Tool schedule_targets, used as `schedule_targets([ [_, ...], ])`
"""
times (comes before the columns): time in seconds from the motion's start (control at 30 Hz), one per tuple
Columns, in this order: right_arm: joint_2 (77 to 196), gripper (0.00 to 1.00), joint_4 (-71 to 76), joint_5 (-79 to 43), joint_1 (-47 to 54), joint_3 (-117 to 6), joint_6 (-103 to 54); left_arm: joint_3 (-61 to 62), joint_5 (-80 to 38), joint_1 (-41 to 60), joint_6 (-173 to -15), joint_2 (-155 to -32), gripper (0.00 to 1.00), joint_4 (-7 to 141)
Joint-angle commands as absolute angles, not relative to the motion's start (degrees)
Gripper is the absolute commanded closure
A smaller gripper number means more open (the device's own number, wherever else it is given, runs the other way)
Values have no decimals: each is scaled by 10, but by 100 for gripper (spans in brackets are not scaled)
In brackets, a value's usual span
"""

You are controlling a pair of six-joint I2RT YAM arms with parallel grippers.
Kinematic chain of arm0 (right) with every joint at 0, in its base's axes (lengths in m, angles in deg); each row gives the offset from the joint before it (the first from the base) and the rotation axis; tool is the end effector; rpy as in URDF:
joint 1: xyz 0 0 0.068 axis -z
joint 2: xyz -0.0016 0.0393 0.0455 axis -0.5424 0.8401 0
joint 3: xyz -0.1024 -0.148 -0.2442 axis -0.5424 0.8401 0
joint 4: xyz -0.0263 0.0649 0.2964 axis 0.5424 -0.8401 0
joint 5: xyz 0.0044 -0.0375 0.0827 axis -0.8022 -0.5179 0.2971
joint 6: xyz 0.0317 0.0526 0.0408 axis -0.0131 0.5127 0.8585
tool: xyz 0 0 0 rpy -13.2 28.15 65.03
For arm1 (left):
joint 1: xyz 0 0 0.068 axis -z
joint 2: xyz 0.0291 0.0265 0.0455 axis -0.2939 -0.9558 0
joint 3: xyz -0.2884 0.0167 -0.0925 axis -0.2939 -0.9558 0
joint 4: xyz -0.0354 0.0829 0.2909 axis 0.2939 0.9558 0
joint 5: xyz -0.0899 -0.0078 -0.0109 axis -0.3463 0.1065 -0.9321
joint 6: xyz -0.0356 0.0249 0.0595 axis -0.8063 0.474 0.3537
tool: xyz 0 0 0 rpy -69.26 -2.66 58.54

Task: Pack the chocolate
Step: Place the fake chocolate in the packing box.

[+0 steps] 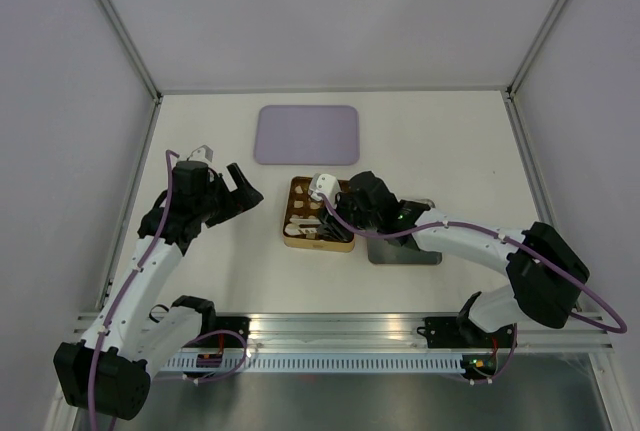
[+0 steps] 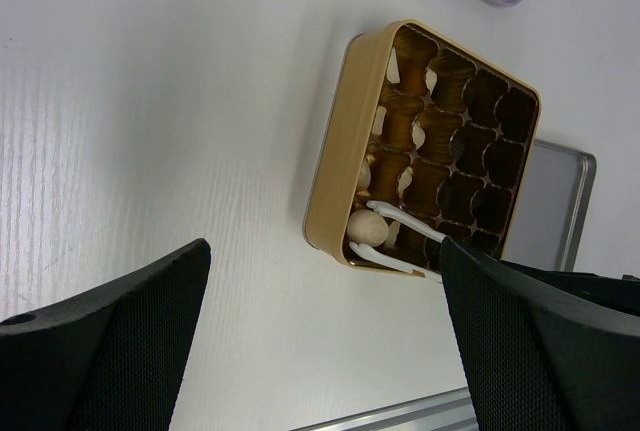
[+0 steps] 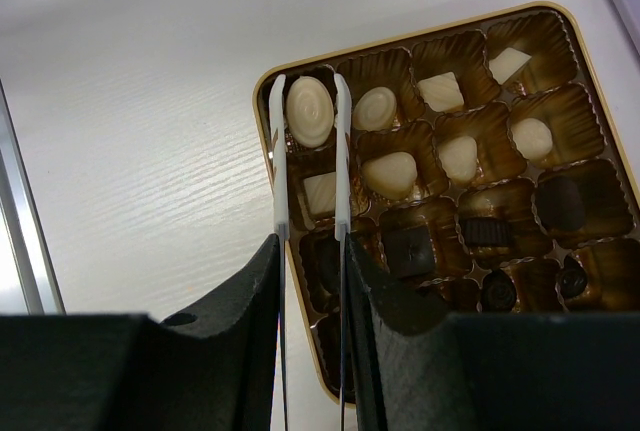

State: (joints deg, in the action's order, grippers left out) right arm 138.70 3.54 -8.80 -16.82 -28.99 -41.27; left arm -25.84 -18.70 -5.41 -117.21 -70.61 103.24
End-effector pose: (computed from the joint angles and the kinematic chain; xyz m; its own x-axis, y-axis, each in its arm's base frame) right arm 0.2250 0.2932 0.2211 -0.2008 -0.4873 -0.8498 -0.9354 0.3530 0.0186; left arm 0.2311 -0.0545 0.2840 -0.6874 -0.4381 -0.5794 -0.1357 0.8611 -0.4901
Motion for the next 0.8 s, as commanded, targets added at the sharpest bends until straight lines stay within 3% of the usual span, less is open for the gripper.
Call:
schedule_targets([
  [0.0, 1379, 95, 59, -89, -170, -288, -405, -261, -199, -57, -1156, -700, 0, 1018],
  [0.5, 1385, 73, 57, -88, -170, -297, -396, -261, -201, -57, -1156, -696, 0, 1018],
  [0.63, 1391, 63, 51, -87, -170, -302, -391, -261, -203, -57, -1155, -694, 0, 1018],
  [0.77, 1388, 60, 53, -90, -170, -302, -390, -262, -203, -57, -1155, -691, 0, 1018],
])
